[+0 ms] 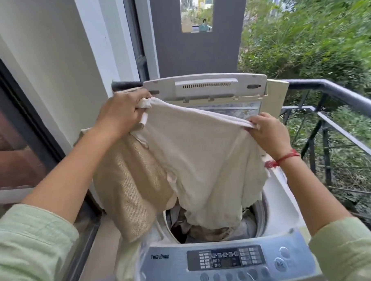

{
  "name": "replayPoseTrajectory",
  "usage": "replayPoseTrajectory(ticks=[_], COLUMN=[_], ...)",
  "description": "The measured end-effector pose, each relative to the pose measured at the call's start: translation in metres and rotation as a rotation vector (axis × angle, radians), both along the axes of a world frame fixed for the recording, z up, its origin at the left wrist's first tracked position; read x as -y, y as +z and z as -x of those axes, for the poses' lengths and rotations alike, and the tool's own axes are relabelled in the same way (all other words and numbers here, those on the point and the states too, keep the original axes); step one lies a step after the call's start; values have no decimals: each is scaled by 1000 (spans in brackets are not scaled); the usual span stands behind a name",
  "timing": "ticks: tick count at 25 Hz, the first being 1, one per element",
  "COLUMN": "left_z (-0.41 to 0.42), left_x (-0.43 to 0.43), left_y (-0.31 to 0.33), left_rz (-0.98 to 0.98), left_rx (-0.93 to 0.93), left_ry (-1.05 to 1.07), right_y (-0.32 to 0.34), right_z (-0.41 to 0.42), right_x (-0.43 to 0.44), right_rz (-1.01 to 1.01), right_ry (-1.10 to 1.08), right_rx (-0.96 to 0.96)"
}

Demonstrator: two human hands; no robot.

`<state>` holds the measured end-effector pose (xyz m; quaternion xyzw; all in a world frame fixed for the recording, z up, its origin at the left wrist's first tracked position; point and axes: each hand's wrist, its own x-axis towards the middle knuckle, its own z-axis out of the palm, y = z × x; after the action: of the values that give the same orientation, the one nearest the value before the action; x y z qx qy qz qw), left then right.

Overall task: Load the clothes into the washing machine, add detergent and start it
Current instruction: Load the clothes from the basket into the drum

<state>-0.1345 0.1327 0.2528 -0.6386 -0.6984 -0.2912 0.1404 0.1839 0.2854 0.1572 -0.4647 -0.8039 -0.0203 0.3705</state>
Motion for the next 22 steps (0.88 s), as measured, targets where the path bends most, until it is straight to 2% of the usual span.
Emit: replayPoseTrajectory(ticks=[2,3,5,6,7,9,12,13,14,15,16,17,18,19,20,21,22], left_z=[7,11,23,31,37,46,45,42,42,42,45,47,50,52,55,57,58], left_x=[-1,-1,1,3,5,5,-5,-5,-4,0,5,12,20,28,33,36,37], left_y=[-11,-17,-30,-38,-44,-52,-48,-45,-44,-47,-54,-62,-70,-75,-80,-84,-86], left_rz=[21,37,61,80,99,98,-1,-41,-69,-63,-4,122,305,498,637,698,694], left_rx=[0,17,52,61,81,152,226,239,244,244,249,264,289,315,351,381,393], left_ry=[43,74,147,183,219,282,291,265,219,160,86,12,-51,-92,-113,-120,-127], right_y=[-29,-55,-104,-114,-108,-71,21,39,46,45,33,14,-4,-22,-38,-55,-72], right_z=[2,2,-7,-13,-17,-15,-8,-7,-9,-12,-15,-19,-22,-24,-23,-21,-17], right_x=[3,7,16,19,16,-2,-16,-13,-4,8,21,32,44,54,67,78,84], right_rz=[-54,56,410,556,610,515,257,100,-76,-249,-364,-339,-128,246,637,920,1069], right_ry=[-137,-137,-34,13,20,-57,-102,-122,-143,-153,-131,-45,80,184,242,274,327], right_rx=[-128,-67,226,305,311,106,-480,-602,-642,-594,-478,-303,-73,188,526,865,1098])
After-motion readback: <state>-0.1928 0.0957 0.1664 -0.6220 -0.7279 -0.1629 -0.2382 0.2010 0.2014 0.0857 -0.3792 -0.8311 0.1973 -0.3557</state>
